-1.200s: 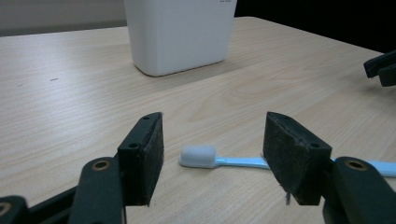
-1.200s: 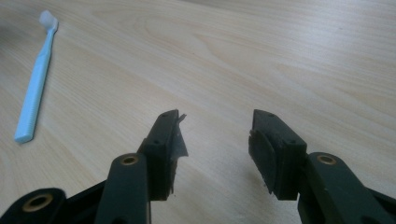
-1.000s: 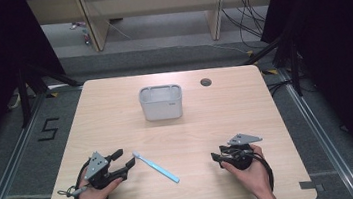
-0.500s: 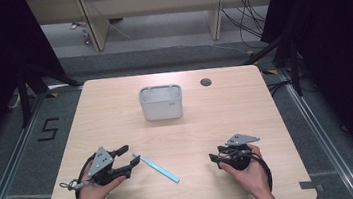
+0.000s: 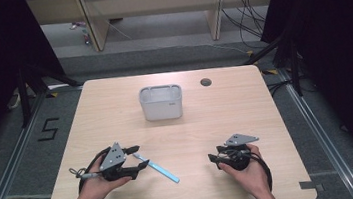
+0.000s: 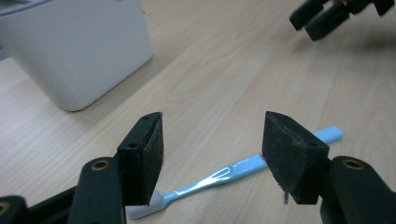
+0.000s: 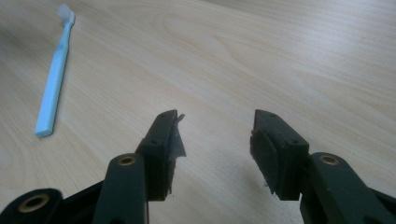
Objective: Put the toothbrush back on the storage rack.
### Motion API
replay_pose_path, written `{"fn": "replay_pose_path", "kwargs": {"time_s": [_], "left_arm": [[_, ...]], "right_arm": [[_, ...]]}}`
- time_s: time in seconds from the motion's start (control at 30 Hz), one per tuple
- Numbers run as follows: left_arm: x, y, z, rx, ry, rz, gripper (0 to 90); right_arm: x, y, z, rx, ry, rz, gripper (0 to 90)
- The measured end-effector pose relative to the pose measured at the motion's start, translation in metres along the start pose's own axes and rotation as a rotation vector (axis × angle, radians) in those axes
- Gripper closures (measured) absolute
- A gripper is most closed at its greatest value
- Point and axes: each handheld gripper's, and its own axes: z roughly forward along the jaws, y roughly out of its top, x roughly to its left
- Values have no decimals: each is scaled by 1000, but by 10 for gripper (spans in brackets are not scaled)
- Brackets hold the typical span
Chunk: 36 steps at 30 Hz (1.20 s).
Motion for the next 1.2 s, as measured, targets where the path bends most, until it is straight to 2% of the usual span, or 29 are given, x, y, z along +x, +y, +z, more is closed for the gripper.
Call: {"fn": "replay_pose_path", "kwargs": {"time_s": [0.17, 0.23, 0.27, 0.3, 0.33, 0.37, 0.4, 0.43, 0.5, 0.53, 0.57, 0.6, 0.63, 0.7, 0.73, 0.77, 0.87, 0.97, 1.0, 1.07, 1.2], "left_arm": [[3, 9, 7, 67, -47, 80, 402], [5, 14, 10, 98, -81, 108, 417], [5, 14, 10, 98, -81, 108, 424], [9, 18, 13, 158, -133, 147, 429], [11, 20, 14, 193, -173, 171, 435], [11, 20, 14, 193, -173, 171, 440], [12, 23, 15, 231, -195, 196, 440], [13, 25, 17, 256, -220, 199, 443], [15, 30, 19, 323, -257, 241, 463], [16, 33, 22, 377, -281, 275, 467], [16, 33, 22, 377, -281, 275, 476], [16, 34, 24, 399, -294, 286, 476], [16, 35, 28, 429, -327, 297, 489], [16, 37, 30, 444, -341, 309, 496], [18, 40, 33, 477, -352, 360, 505], [18, 40, 33, 477, -352, 360, 509], [18, 43, 38, 504, -368, 404, 515], [17, 43, 42, 509, -366, 417, 519], [17, 43, 44, 517, -365, 430, 520], [17, 43, 46, 521, -362, 444, 523], [17, 44, 48, 529, -371, 471, 531]], "right_arm": [[1, 1, 0, 28, 4, 8, 515], [2, 1, 0, 30, 6, 10, 515], [2, 1, 0, 30, 6, 10, 515], [2, 1, 1, 7, 9, 12, 519], [1, 2, 1, 3, 16, 9, 519], [1, 2, 1, 3, 16, 9, 519], [3, 2, -1, 20, 3, 17, 519], [3, 3, -1, 23, 2, 15, 519], [3, 3, -1, 23, 4, 14, 518], [3, 2, -1, 23, 5, 14, 518], [3, 2, -1, 23, 5, 14, 518], [3, 2, -1, 23, 5, 15, 518], [3, 2, 1, 14, 18, 15, 518], [2, 3, 0, 20, 13, 0, 518], [1, 4, -2, 21, 3, -10, 517], [2, 4, -2, 26, 7, 14, 517], [0, 4, -3, 19, -3, -12, 517], [0, 5, -4, 20, -2, -12, 517], [2, 5, -3, 20, 15, 11, 517], [1, 5, -4, 27, 1, -7, 517], [3, 6, -3, 27, 7, -2, 517]]}}
